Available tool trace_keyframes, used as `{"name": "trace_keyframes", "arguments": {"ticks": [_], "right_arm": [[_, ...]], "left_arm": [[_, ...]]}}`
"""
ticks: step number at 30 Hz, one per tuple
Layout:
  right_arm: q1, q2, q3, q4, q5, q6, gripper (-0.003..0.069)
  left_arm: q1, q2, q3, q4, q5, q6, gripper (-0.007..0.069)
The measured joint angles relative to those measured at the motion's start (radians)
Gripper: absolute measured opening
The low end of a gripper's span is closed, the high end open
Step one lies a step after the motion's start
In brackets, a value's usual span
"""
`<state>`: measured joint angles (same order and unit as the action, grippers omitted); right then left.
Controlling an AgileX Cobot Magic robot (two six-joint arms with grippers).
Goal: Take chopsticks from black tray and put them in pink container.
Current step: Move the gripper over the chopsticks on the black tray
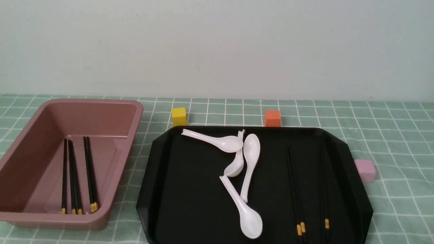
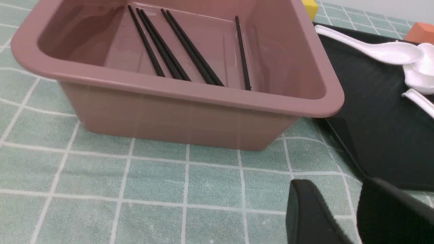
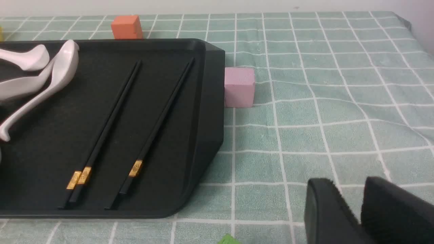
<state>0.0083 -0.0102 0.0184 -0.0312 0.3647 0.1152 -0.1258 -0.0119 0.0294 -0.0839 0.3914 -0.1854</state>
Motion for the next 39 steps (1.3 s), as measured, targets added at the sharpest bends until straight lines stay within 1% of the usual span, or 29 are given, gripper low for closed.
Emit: {"name": "trace_keyframes", "arguments": {"ticks": [39], "right_arm": [[0.0, 0.0, 0.0, 0.0, 0.0, 0.0, 0.023]], "left_arm": [[0.0, 0.0, 0.0, 0.0, 0.0, 0.0, 0.0238]]}}
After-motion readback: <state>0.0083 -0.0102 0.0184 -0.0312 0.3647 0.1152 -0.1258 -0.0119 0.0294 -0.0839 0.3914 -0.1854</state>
